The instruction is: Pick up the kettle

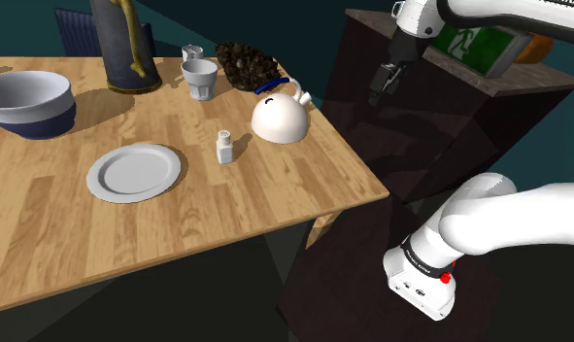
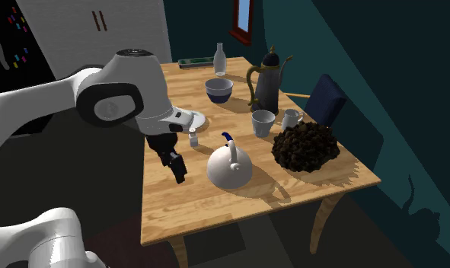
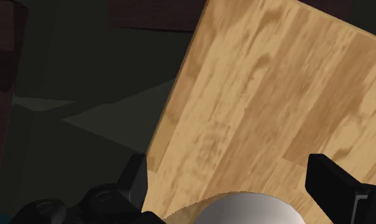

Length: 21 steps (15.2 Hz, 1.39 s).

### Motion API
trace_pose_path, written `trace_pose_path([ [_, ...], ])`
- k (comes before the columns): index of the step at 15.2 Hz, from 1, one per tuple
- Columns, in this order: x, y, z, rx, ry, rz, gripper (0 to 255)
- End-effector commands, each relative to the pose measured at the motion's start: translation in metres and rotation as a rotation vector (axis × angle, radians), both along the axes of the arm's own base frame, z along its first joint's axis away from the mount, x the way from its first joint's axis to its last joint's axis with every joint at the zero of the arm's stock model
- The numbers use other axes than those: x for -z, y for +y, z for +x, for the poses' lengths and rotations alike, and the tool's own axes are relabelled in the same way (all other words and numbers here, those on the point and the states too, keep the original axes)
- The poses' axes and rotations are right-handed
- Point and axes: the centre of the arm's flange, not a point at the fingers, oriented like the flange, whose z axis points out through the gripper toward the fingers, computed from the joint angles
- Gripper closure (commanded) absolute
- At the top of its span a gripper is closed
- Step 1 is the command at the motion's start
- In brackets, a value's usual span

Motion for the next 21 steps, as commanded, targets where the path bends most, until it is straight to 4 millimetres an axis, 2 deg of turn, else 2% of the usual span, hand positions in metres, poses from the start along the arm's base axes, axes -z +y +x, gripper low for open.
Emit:
trace_pose_path([
  [1,0.000,0.000,0.000,0.000,0.000,0.000,0],
  [6,0.006,-0.016,0.070,-0.275,0.072,-0.026,0],
  [11,0.017,-0.013,0.142,-0.549,0.144,-0.053,0],
  [16,0.034,0.008,0.209,-0.824,0.216,-0.079,0],
  [21,0.055,0.047,0.266,-1.098,0.287,-0.105,0],
])
